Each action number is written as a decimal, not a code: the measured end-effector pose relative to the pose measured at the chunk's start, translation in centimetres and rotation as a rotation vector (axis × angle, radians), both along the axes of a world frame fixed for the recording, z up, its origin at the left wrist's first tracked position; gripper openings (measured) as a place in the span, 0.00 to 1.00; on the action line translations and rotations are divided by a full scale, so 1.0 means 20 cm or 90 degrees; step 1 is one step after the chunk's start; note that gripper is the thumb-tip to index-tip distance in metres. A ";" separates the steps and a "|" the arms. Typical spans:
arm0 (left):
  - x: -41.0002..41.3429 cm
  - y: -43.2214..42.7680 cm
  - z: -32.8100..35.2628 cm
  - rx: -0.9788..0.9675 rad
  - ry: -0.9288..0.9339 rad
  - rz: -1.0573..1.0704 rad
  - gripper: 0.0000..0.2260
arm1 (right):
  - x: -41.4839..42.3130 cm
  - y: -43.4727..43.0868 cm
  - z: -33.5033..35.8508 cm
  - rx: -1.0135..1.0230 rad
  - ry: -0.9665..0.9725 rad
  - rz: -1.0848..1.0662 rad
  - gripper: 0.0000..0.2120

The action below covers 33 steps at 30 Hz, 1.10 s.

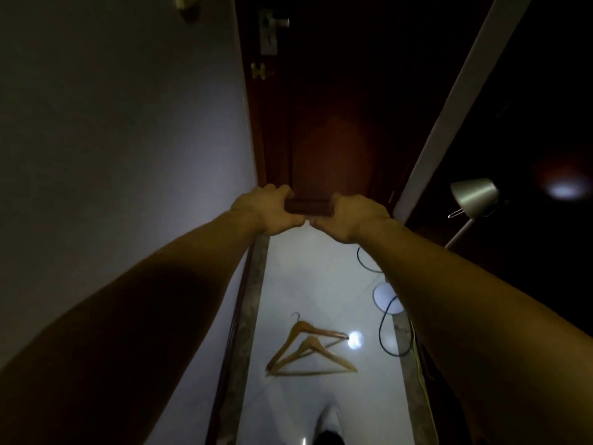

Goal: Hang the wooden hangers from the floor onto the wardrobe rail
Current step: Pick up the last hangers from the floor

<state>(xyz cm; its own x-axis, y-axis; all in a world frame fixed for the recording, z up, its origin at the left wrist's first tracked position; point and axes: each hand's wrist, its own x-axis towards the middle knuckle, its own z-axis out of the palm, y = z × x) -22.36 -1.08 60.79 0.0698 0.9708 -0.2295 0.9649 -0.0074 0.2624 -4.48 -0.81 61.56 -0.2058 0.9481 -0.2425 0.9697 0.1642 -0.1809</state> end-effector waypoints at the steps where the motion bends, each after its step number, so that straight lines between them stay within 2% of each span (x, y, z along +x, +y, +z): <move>1: 0.01 0.03 -0.07 -0.012 -0.003 0.010 0.32 | 0.00 0.04 -0.08 -0.012 -0.005 0.006 0.33; 5: 0.04 0.15 -0.35 -0.077 -0.022 0.049 0.32 | 0.05 0.23 -0.38 -0.067 -0.035 0.031 0.36; 11: 0.12 0.26 -0.83 -0.189 -0.040 0.082 0.33 | 0.16 0.42 -0.88 -0.157 -0.066 0.086 0.32; 16: 0.21 0.30 -1.22 -0.255 -0.046 0.123 0.31 | 0.23 0.46 -1.26 -0.259 -0.069 0.107 0.30; 24: 0.26 0.37 -1.78 -0.367 -0.069 0.109 0.31 | 0.32 0.47 -1.86 -0.364 -0.078 0.082 0.27; 33: 0.23 0.33 -2.89 -0.455 -0.075 0.086 0.32 | 0.27 0.37 -2.95 -0.472 -0.103 0.044 0.28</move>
<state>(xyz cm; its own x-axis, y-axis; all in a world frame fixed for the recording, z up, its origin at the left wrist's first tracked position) -17.69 5.59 2.95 0.0238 0.5888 -0.8079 0.9106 0.3208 0.2606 0.90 6.65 2.53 -0.1663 0.5121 -0.8426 0.9855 0.1161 -0.1240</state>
